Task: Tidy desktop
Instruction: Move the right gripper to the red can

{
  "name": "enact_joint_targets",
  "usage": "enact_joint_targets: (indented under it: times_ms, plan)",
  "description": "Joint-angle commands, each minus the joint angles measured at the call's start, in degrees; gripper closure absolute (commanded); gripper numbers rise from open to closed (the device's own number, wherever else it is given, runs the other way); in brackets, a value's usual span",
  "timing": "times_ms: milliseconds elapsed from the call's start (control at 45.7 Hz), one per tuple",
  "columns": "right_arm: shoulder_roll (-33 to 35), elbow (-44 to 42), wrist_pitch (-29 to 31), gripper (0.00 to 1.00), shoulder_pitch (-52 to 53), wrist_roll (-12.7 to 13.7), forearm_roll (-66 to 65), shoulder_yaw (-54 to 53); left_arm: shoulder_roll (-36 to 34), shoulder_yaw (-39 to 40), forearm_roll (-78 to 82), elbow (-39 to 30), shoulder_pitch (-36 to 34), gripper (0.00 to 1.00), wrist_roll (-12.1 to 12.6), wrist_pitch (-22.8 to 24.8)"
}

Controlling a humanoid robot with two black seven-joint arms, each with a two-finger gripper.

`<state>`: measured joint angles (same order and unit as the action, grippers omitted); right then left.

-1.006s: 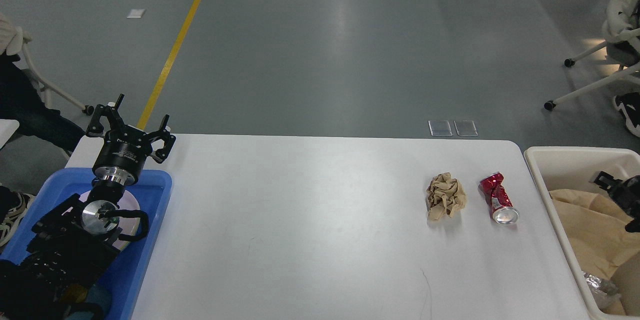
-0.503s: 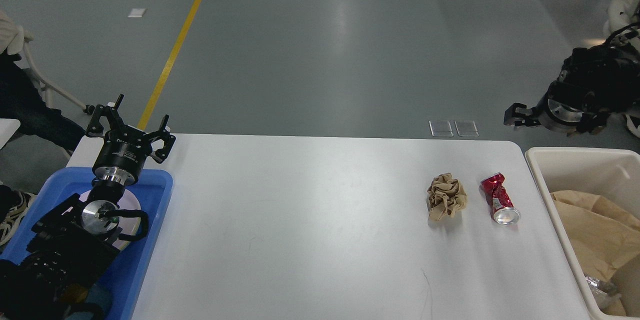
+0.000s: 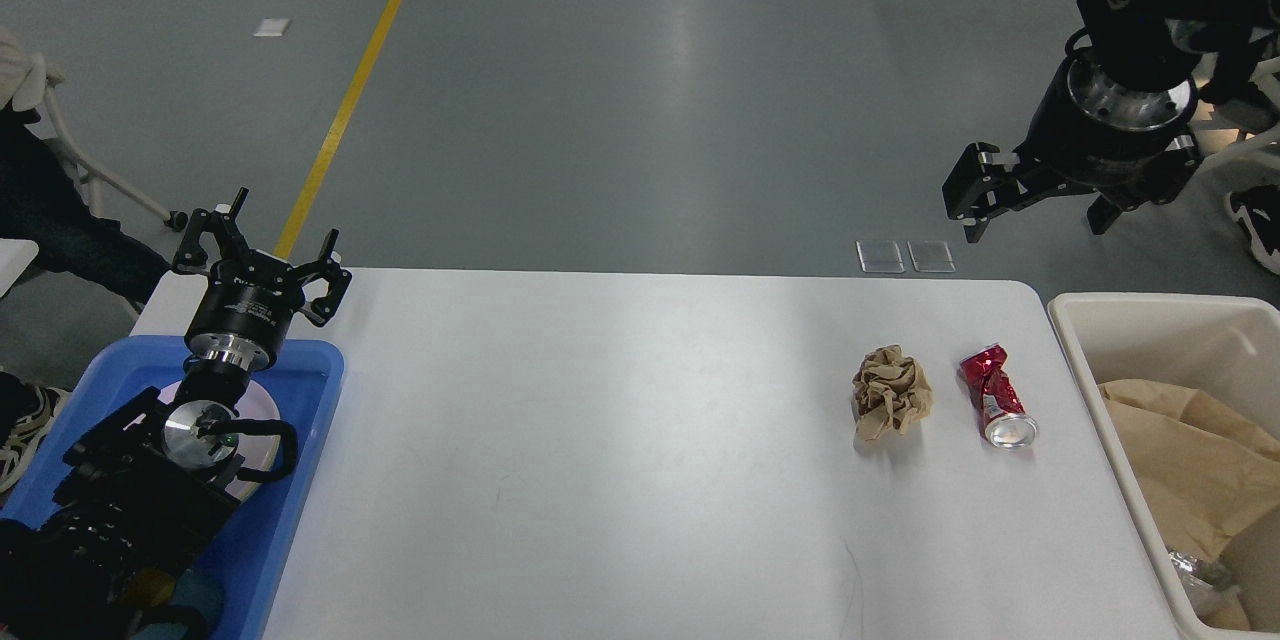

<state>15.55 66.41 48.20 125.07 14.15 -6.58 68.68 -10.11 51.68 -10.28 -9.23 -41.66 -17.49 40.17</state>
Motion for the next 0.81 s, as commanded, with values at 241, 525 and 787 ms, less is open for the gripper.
enact_joint_targets:
  times_ms: [241, 525, 787]
  plan:
    - [0.44, -4.8, -29.63, 0.0, -28.2, 0.18, -5.11, 0.49, 0.0, 0.0, 0.0, 0.0, 0.0, 0.03, 0.0, 0.0]
    - [-0.26, -11.47, -41.61, 0.0, -42.53, 0.18, -5.2, -0.31, 0.0, 0.0, 0.0, 0.0, 0.0, 0.03, 0.0, 0.0]
    - [-4.13, -20.71, -42.84, 0.0, -51.51, 0.09, -5.11, -0.83, 0.0, 0.0, 0.0, 0.0, 0.0, 0.03, 0.0, 0.0]
